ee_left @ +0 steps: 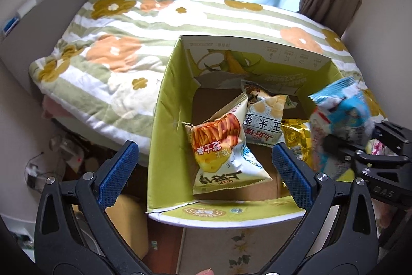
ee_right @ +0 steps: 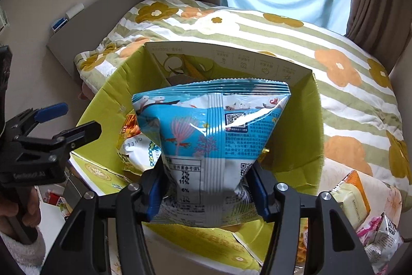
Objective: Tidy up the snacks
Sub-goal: 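Carry both bags to the yellow box and release them inside, then move both tools back from the box toward the remaining snacks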
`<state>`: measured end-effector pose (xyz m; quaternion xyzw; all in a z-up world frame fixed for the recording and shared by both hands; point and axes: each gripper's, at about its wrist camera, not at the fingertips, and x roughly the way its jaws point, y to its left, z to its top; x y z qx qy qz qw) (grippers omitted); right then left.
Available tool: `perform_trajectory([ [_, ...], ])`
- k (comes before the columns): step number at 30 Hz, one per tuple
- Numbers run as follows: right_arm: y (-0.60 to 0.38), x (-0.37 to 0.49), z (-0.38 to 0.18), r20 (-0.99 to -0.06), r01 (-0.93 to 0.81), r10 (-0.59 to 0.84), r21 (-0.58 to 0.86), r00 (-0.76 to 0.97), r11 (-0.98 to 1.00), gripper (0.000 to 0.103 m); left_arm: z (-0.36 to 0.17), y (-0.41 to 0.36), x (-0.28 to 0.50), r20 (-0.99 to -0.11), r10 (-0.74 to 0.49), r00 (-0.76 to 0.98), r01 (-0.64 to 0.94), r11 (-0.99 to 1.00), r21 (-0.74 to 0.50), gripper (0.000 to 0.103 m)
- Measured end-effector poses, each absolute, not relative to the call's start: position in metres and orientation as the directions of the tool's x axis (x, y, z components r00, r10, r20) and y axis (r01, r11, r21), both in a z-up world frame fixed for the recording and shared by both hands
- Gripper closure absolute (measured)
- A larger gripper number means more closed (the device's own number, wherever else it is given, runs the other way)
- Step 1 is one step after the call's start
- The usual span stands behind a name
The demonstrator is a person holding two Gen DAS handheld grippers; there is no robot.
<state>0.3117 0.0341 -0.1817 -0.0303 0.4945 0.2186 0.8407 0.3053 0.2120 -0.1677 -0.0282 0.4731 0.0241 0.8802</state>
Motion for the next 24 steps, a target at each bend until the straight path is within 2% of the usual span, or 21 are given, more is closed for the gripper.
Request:
perform_trajectory([
  [1,0.034,0.313,-0.183,-0.849,-0.391,0.339,0.175,0.405,0.904,0.046,-0.167,0.212,0.305,-0.833,0.019,0.554,-0.072,0.997,-0.025,0.0],
  [3,0.034,0.314,-0.187,-0.848,-0.373,0.341,0.187,0.406,0.909,0.03,-0.166,0.21,0.305,-0.83,0.023,0.557,-0.075,0.997,-0.023,0.0],
  [4,0.033,0.312,-0.187,-0.843,-0.375,0.345,0.187,0.413,0.908,0.01,-0.166,0.209,0.305,-0.831,0.02,0.556,-0.073,0.997,-0.025,0.0],
  [5,0.032,0.309,-0.185,-0.832,-0.384,0.354,0.187,0.428,0.904,0.0,-0.166,0.208,0.305,-0.83,0.019,0.557,-0.07,0.997,-0.025,0.0],
  [24,0.014,0.286,-0.178,-0.84,-0.338,0.322,0.179,0.437,0.924,0.0,-0.166,0.183,0.302,-0.823,-0.032,0.567,0.023,0.999,-0.023,0.0],
])
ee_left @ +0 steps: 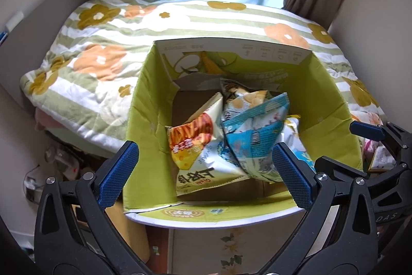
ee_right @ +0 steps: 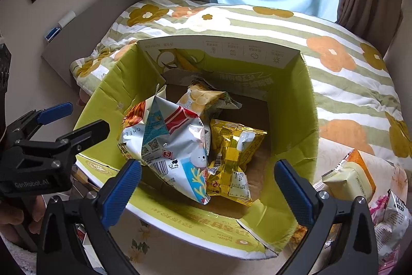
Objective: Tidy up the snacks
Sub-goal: 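Move both tools back from the box toward the remaining snacks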
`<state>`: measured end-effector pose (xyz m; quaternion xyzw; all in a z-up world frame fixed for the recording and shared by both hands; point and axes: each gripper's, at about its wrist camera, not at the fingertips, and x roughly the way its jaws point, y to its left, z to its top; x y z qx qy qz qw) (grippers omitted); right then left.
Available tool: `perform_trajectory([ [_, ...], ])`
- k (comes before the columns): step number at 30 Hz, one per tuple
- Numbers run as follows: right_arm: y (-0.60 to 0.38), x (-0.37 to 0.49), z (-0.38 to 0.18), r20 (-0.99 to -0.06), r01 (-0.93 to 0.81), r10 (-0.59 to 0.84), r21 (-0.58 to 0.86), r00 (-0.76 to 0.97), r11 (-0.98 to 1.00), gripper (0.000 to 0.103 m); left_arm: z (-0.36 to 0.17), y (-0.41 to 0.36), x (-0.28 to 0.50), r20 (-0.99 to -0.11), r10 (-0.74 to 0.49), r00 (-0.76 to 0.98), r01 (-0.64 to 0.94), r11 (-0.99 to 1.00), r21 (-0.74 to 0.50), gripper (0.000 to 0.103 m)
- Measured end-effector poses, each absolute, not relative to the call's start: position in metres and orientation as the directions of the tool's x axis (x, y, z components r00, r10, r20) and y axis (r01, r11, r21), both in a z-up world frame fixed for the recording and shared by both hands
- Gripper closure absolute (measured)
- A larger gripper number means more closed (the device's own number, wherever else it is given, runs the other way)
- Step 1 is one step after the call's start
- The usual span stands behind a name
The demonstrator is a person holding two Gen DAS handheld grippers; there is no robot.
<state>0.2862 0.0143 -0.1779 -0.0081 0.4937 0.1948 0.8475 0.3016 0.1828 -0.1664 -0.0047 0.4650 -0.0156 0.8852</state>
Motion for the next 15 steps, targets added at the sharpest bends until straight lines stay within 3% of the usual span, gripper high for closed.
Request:
perform_trajectory([
  [15,-0.089,0.239,-0.123,-0.781,-0.27,0.268,0.133,0.564,0.954,0.0,-0.122,0.075,0.279,-0.766,-0.106,0.635,0.133,0.991,-0.027,0.0],
])
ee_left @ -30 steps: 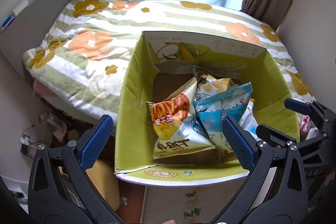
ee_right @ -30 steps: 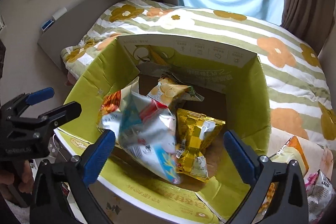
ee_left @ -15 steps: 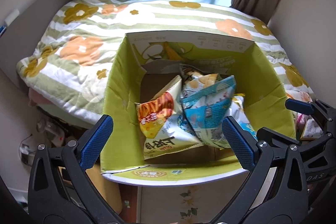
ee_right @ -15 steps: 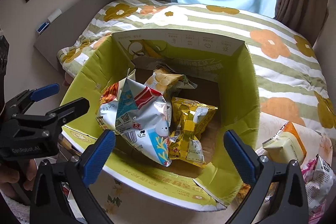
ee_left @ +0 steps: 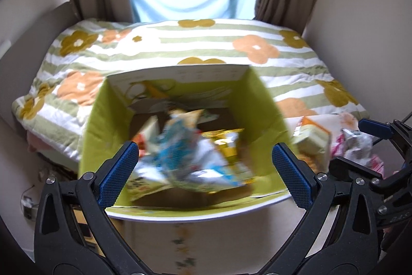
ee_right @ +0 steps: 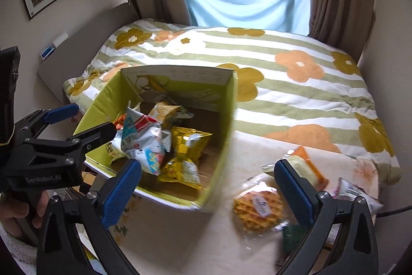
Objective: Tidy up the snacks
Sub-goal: 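Move both tools back from the box toward the remaining snacks, then grasp the silver chip bag with the left tool while the right tool grasps the pink bag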
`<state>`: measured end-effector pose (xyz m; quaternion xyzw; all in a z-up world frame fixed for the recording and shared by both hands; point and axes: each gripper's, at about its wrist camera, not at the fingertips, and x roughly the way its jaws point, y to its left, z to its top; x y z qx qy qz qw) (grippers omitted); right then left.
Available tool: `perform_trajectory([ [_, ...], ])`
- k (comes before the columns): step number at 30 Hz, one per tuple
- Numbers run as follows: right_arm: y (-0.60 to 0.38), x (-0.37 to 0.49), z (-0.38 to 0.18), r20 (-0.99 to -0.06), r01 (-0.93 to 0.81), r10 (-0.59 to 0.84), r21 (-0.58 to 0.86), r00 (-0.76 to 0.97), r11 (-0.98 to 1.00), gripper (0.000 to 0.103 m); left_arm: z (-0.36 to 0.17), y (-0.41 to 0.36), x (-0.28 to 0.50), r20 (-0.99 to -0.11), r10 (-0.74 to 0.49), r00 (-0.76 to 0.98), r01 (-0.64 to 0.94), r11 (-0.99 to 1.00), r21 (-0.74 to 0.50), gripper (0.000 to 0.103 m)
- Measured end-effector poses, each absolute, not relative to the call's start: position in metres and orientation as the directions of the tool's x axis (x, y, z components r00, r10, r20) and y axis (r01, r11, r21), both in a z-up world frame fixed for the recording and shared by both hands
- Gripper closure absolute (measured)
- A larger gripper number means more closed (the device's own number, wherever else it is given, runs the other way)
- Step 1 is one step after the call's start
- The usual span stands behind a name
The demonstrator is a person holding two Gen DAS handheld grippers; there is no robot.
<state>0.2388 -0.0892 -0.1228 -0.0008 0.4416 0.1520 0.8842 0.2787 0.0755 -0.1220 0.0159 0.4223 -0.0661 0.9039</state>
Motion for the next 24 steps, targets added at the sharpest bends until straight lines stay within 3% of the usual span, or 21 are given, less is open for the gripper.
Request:
perform_trajectory([
  [12,-0.256,0.184,-0.106,-0.783,-0.09,0.121,0.083,0.61,0.992,0.0,-0.118,-0.098,0.259,-0.768,-0.253,0.588,0.326,0.944,-0.062,0.0],
  [24,-0.367,0.153,-0.155,-0.845,0.009,0.102,0.126,0.526,0.992,0.0,-0.176,-0.237,0.266,-0.859,-0.36,0.365,0.469,0.868,-0.165,0.0],
])
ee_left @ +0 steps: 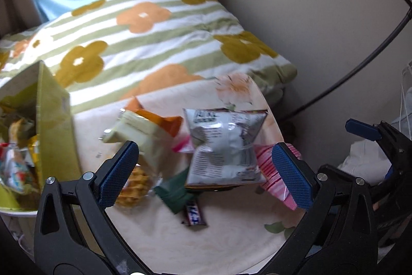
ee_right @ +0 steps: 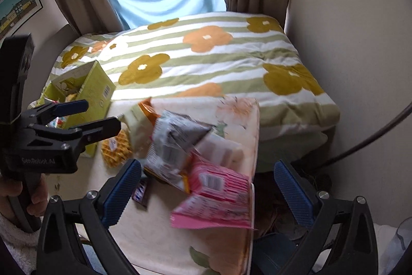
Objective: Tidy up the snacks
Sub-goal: 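Grasp the silver chip bag with the left tool while the right tool grasps the pink bag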
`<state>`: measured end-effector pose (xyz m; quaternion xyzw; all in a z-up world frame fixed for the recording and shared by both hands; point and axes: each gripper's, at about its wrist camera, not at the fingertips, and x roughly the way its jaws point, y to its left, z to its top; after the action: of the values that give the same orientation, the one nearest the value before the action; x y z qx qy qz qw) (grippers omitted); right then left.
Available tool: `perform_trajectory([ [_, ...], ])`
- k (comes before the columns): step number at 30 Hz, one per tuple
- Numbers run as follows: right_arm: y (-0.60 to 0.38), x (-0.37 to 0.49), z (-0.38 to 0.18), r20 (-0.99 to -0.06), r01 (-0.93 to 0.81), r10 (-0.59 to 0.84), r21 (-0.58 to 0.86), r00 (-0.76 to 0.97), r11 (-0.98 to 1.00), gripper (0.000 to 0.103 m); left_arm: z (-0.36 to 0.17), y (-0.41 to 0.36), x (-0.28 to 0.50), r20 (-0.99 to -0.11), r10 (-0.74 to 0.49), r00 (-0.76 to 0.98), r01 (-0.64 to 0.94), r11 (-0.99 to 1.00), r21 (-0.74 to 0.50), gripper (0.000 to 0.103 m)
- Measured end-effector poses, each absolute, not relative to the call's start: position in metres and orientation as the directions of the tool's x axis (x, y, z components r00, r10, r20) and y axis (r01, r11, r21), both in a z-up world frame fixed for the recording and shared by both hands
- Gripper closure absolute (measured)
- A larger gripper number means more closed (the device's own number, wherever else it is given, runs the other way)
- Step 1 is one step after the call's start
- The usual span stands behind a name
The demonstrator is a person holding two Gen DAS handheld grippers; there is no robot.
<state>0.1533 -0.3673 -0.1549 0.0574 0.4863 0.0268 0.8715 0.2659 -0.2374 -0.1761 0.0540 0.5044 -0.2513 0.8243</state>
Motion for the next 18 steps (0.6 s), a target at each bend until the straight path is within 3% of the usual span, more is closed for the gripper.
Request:
perform_trajectory([
  [12,-0.385,0.156,-0.218,-0.884,0.037,0.164,0.2,0.437,0.979,0.0,-0.249,-0.283,0.289,-0.925,-0.332,0.183,0.516,0.834,-0.198,0.001],
  [18,-0.387,0.16,-0.23,-0.883,0.04,0.168,0.205,0.438,0.978,0.0,-0.27,-0.278,0.298,-0.934,-0.336,0.123,0.493,0.837,-0.237,0.021],
])
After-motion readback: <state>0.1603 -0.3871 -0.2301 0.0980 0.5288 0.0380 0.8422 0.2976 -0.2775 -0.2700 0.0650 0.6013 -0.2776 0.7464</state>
